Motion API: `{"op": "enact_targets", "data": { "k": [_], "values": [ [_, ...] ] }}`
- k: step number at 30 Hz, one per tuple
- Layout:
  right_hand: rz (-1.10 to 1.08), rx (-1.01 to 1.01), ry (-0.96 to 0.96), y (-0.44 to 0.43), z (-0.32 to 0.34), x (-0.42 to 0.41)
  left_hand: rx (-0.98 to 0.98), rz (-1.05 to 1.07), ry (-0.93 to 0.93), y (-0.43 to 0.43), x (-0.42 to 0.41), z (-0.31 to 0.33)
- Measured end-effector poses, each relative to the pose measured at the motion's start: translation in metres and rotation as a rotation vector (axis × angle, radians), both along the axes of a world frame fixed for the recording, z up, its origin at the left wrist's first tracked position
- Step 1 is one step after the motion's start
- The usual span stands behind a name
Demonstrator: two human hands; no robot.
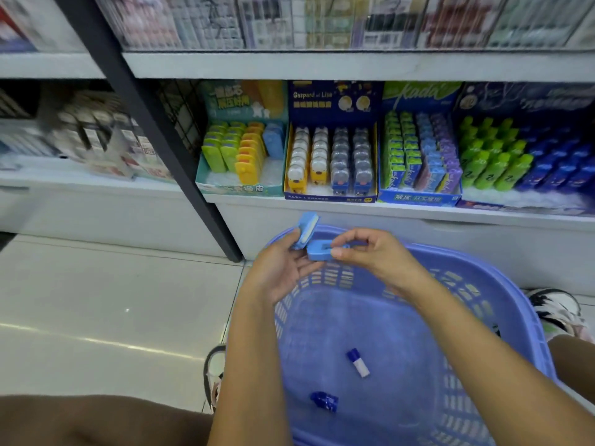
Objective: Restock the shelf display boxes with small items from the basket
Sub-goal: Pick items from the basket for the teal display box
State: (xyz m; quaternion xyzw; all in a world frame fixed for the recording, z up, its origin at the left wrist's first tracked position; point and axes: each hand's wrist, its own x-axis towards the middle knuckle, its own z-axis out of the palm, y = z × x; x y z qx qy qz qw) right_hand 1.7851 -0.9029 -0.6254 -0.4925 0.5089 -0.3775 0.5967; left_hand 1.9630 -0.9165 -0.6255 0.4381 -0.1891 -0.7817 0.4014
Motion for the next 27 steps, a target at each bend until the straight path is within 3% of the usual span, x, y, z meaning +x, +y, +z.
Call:
{"op": "enact_targets", "data": {
  "k": [6,8,10,15,20,22,27],
  "values": [
    [-0.082,-0.149,0.172,-0.027,0.042,0.04,-0.329,0.19,0.062,-0.007,0.017,0.039],
    [-0.092,-0.112,0.143,-0.036,0.053,0.053,-0.384,0.276,0.092,-0.011,0.021,0.046],
    [-0.053,-0.206,0.198,-0.042,0.066,0.064,-0.407,0.333,0.093,-0.017,0.026,0.051],
    [0.263,-0.783,0.721,-0.051,0.087,0.083,-0.339,0.409,0.048,-0.033,0.043,0.059],
    [0.185,-1.055,1.159,-0.066,0.102,0.094,-0.301,0.462,0.017,-0.043,0.048,0.069],
    [0.15,-1.082,1.267,-0.074,0.105,0.099,-0.309,0.492,-0.017,-0.046,0.045,0.073],
    [0.177,-0.937,1.488,-0.096,0.096,0.112,-0.42,0.504,-0.084,-0.053,0.041,0.079]
  ]
}}
